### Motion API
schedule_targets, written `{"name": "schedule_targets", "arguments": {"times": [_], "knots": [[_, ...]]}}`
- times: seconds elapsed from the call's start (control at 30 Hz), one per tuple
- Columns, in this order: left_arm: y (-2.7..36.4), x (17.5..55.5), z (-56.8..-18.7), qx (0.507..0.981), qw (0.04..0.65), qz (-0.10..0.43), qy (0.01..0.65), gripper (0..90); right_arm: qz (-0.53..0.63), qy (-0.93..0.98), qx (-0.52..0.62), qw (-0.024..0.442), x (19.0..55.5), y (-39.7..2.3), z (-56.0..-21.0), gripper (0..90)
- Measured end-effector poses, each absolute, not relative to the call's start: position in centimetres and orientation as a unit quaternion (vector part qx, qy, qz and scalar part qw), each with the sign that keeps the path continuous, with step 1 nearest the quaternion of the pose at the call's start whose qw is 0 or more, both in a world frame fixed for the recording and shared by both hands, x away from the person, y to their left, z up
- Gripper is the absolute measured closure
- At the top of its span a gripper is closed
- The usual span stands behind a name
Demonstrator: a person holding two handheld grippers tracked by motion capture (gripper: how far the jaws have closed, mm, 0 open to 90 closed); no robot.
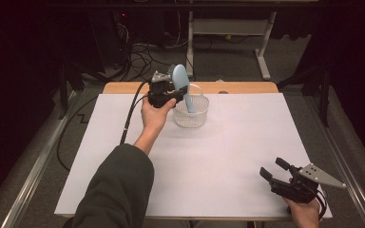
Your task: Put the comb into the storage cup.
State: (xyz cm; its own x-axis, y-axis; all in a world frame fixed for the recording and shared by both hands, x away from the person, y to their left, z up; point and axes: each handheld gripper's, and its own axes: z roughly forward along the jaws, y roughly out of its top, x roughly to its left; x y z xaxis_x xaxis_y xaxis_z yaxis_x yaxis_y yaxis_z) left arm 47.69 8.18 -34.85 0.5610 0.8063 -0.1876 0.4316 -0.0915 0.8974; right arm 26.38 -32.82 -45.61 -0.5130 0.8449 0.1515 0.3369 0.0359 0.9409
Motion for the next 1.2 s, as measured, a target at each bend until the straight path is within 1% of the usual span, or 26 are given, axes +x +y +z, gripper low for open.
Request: {"name": "schedule_targets", "arguments": {"times": [0.37, 0.6, 0.77, 1.2], "knots": [[8.1, 47.6, -35.1, 0.722, 0.507, 0.187, 0.433, 52.8, 0.543, 0.682, 0.431, 0.232, 26.5, -32.8, -45.7, 23.6], [7.5, 47.7, -35.5, 0.720, 0.515, 0.180, 0.430, 52.8, 0.541, 0.683, 0.432, 0.232, 26.5, -32.7, -45.7, 23.6], [7.5, 48.1, -36.1, 0.721, 0.502, 0.185, 0.440, 52.7, 0.542, 0.682, 0.434, 0.231, 26.5, -32.8, -45.7, 23.6], [7.5, 48.4, -37.5, 0.708, 0.512, 0.168, 0.456, 52.7, 0.543, 0.682, 0.433, 0.230, 26.5, -32.7, -45.7, 23.5]]}}
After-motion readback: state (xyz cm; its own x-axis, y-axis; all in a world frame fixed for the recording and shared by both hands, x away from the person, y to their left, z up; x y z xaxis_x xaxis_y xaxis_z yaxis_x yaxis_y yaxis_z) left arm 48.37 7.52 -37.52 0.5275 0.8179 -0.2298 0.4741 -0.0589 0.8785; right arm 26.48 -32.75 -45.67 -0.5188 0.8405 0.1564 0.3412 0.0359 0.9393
